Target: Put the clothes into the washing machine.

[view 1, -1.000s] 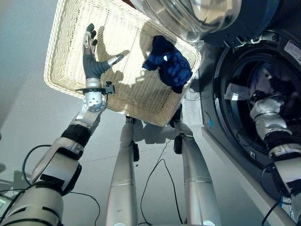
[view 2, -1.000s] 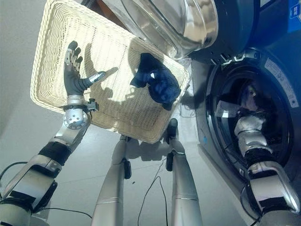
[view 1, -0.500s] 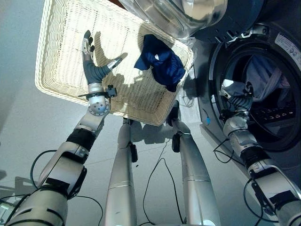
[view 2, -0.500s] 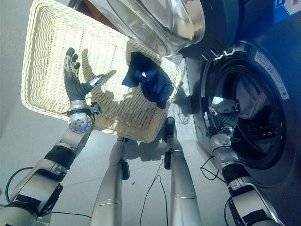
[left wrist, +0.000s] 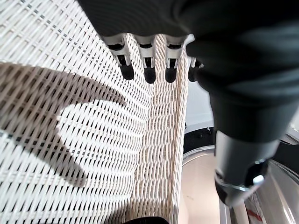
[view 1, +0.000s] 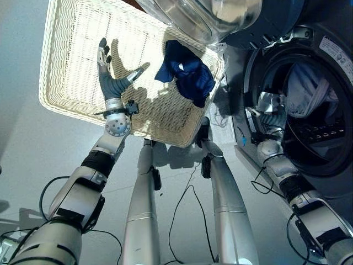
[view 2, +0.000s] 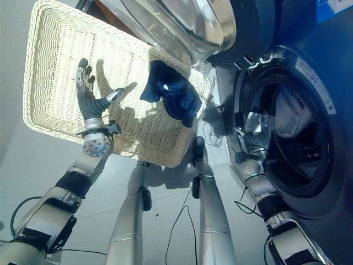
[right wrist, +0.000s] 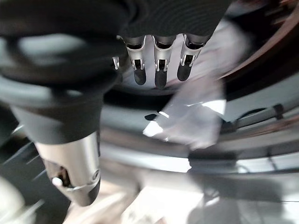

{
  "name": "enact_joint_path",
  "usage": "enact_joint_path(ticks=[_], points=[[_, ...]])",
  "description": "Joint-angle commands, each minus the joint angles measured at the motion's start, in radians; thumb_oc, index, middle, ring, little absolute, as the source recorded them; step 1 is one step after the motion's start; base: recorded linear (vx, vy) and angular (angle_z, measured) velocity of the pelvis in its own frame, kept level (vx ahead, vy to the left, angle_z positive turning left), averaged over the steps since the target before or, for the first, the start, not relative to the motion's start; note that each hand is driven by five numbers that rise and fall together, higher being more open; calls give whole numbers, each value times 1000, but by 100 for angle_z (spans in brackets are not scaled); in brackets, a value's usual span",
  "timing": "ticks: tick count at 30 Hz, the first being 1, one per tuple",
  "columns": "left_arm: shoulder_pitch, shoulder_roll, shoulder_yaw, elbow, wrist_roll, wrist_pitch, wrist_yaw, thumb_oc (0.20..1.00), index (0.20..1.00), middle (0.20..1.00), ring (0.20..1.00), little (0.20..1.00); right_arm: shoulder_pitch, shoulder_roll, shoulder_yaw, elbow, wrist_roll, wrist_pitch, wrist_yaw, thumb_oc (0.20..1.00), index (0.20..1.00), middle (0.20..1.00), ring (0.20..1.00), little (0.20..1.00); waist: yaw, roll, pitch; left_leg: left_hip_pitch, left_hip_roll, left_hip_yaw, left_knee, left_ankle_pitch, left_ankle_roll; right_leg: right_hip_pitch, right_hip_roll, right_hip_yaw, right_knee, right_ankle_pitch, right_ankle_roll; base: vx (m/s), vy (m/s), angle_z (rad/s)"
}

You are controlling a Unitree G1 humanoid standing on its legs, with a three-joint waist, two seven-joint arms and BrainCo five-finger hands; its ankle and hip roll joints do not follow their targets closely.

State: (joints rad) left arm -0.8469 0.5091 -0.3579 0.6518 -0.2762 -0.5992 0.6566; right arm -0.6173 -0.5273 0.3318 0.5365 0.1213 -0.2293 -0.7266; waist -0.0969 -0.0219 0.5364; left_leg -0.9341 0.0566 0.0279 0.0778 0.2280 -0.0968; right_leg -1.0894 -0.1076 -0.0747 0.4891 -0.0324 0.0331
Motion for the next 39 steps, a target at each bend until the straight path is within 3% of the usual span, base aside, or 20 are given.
enact_joint_path(ticks=[1,8,22,30,39], points=[[1,-21,73,-33,105,-9,45,1000,1000,1000,1000,1000,56,-36,27,-127,-150,-31,34,1000,1000,1000,1000,1000,-8,2,-16,-20,-45,60,140,-108,-18,81,57,-22,-276,216,107,0,0,0],[49,-44,103,-34,128,-15,79,1000,1000,1000,1000,1000,69,-25,95,-263,-298,-73,82,1000,1000,1000,1000,1000,-8,11,-16,-22,-41,62,140,-101,-20,81,51,-23,-273,207,107,0,10,0],[26,-55,100,39,84,5,59,1000,1000,1000,1000,1000,-131,-58,205,-365,-518,-144,-6,1000,1000,1000,1000,1000,23,29,-16,-24,-42,48,144,-93,-25,90,42,-34,-269,196,110,0,0,0],[-6,-54,91,49,69,11,34,1000,1000,1000,1000,1000,-202,-48,233,-366,-503,-111,-35,1000,1000,1000,1000,1000,36,35,-16,-29,-48,43,151,-95,-23,88,42,-39,-260,191,109,0,0,0],[-31,-61,77,53,57,14,19,1000,1000,1000,1000,1000,-253,-34,299,-288,-501,-36,35,1000,1000,1000,1000,1000,46,35,-16,-35,-54,37,163,-98,-22,82,40,-48,-249,189,107,0,0,0]])
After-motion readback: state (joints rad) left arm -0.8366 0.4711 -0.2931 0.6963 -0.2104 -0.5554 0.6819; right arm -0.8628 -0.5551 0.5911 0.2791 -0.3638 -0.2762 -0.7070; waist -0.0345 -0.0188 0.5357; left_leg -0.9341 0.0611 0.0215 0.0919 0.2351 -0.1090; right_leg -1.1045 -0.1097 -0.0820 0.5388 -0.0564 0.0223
